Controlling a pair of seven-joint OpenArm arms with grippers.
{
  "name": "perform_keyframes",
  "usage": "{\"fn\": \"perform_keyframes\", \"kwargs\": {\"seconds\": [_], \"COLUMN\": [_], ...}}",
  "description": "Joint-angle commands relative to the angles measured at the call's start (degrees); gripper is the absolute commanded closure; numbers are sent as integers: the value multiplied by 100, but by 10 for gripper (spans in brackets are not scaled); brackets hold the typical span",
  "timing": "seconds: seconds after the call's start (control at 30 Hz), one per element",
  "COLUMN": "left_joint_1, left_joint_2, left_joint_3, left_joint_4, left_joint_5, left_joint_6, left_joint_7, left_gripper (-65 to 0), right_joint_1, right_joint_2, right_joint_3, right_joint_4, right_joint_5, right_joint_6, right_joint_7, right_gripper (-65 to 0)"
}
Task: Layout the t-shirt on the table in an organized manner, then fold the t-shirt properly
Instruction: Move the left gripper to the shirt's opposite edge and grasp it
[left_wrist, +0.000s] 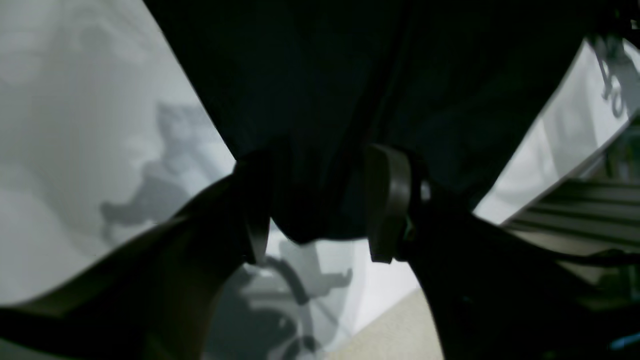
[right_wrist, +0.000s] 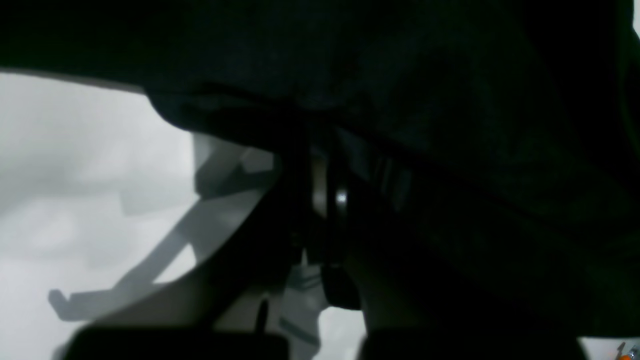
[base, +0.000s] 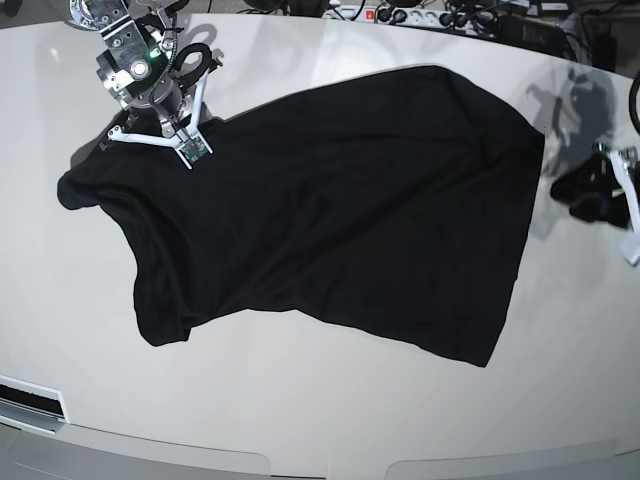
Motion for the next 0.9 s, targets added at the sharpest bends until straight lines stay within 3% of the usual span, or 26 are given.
{"fn": "perform_keyframes", "kwargs": {"seconds": [0.0,0.13,0.3,0.6,0.87], "left_joint_1": [20,59,-363,-1290,-1891], "left_joint_2": [-151,-162,-188,-186,-184], "left_joint_3": [-35,520,1814,3589,4699], "left_joint_4": [68,68,66,-105,-883], "left_joint_5": [44,767,1971,3036,3346], "left_joint_6": [-30,-30,-30,-30,-30], "left_joint_7": [-98,-304,-748,-1132,-1176], "left_gripper": [-312,-312,-312,-312,-312], "right_joint_1": [-81,-74,-17,-17,-20], "right_joint_2": [74,74,74,74,74], "right_joint_3": [15,15,15,15,15], "right_joint_4": [-105,-105,-105,-105,-107], "right_joint_5": [26,162,389,391,391], "right_joint_6": [44,46,48,-20,-15], "right_joint_7": [-426,-424,-428,-494,-494], "right_gripper": [0,0,0,0,0]}}
